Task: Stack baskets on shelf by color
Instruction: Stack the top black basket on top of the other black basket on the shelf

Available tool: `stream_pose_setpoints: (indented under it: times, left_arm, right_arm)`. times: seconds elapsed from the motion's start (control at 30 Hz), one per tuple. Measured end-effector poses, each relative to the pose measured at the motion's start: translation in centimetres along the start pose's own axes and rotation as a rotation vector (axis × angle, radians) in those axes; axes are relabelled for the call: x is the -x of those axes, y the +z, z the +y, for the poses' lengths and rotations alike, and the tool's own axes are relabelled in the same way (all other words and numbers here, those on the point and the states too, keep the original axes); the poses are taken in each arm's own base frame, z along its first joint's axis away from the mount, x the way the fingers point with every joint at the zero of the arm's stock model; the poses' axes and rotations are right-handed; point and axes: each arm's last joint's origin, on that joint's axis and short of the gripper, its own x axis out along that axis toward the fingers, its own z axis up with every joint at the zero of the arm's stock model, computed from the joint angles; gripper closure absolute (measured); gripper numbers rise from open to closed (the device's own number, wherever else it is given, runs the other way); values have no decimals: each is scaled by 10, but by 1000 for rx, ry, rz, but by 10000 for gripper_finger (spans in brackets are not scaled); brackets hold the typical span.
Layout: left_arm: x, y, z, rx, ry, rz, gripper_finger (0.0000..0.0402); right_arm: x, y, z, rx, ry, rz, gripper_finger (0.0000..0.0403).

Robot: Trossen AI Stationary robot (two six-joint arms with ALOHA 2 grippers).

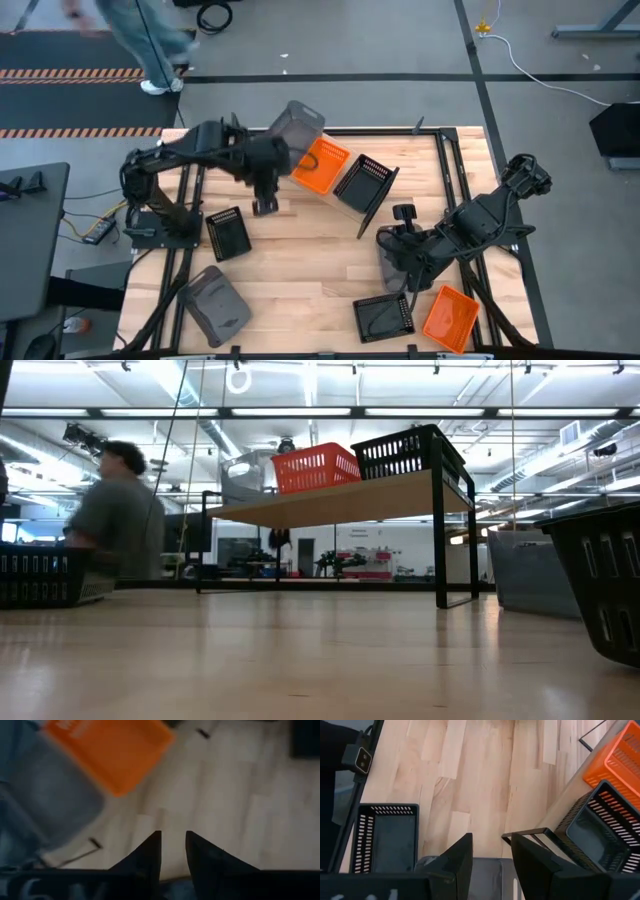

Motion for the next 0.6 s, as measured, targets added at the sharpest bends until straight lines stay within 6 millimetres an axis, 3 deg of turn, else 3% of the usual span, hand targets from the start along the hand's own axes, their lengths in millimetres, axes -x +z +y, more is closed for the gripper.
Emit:
stream_pose_setpoints:
  times: [0.43,0.6]
  left_arm:
    - [14,-26,-88,77,-107,3,306]
    - [-13,-50,-107,105,-26,116,305]
  right_arm:
    - [-20,-10,7,-69,-16,58,262]
    - [-32,-16,11,-110,-4,93,262]
